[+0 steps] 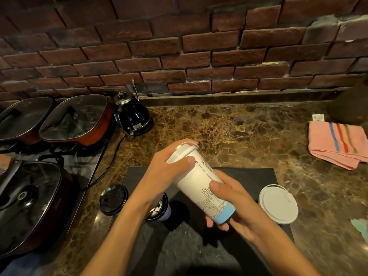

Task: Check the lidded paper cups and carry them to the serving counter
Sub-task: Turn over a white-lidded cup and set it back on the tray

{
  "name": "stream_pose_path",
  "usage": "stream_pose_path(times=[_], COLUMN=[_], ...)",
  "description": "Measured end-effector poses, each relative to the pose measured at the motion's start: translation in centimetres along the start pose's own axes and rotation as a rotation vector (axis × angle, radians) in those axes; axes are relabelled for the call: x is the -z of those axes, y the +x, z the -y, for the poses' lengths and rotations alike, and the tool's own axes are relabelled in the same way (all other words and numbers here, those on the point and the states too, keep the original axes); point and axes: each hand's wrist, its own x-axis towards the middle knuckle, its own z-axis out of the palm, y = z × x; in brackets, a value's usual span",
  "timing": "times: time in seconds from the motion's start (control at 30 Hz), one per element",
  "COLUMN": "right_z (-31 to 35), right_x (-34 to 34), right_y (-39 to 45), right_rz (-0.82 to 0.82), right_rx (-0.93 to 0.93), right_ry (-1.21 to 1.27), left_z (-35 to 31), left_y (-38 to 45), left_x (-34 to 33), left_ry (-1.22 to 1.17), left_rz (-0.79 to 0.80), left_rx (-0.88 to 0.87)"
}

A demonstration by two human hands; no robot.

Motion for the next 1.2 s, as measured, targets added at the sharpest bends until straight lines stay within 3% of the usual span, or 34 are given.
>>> stream_pose_path(times=[0.1,0.23,0.27,0.33,0.47,0.53,0.6,0.63,0.73,0.8,0.87,0.9,1.0,1.07,1.13,1.2], right_z=[0.4,1.0,0.9,0.5,-0.2,-0.2,0.0,0.2,0.8,0.4,0.2,0.2,0.5,0.9,1.1,1.5], right_x=[-0.5,-1.2,-1.5,-1.6,-0.7,-0.5,-0.6,-0.6,-0.6,-0.7,-0.6,-0.6,0.1,0.0,-0.1,-0.2], right_y=[-0.2,-0.9,-1.0,-1.3,-1.2,-1.3,-0.9,-0.7,-0.3,-0.2,-0.3,-0.3,0.1,0.1,0.1,-0.2], right_rz=[-0.091,-0.321,-0.345,-0.346,-0.176,-0.112,-0.164,-0.239,-0.312,-0.29,-0.299,-0.295,-0.19,-0.119,-0.15,-0.249], right_rx=[0.046,0.234,0.267,0.321,0.109,0.03,0.059,0.11,0.252,0.301,0.35,0.354,0.21,0.089,0.116,0.222], right_ry=[-0.106,-1.03,-1.127,-1.047,-0.092,0.051,-0.056,-0.225,-1.05,-1.332,-1.281,-1.139,-0.396,-0.161,-0.279,-0.642], left_z=[-0.2,-0.1,-0.2,-0.3,0.1,0.6,0.9,0.9,1.2,1.3,1.3,1.2,1.2,1.2,1.2,1.2], left_y=[0.1,0.4,0.4,0.3,-0.2,-0.3,-0.2,-0.2,-0.2,-0.2,-0.3,-0.3,-0.5,-0.6,-0.6,-0.6], left_x=[-0.1,-0.1,-0.2,-0.2,-0.2,-0.3,-0.3,-0.4,-0.6,-0.7,-0.6,-0.5,-0.2,-0.3,-0.4,-0.6], left_ry=[0.02,0.012,0.008,0.007,-0.042,-0.069,-0.086,-0.088,-0.108,-0.084,-0.056,-0.055,-0.071,-0.069,-0.092,-0.119], left_rz=[-0.054,-0.145,-0.133,-0.077,0.008,-0.004,-0.041,-0.063,-0.135,-0.133,-0.092,-0.074,-0.031,-0.022,-0.053,-0.108], left_rx=[0.005,0.039,0.043,0.034,0.009,0.008,0.023,0.04,0.094,0.102,0.099,0.099,0.085,0.068,0.066,0.081])
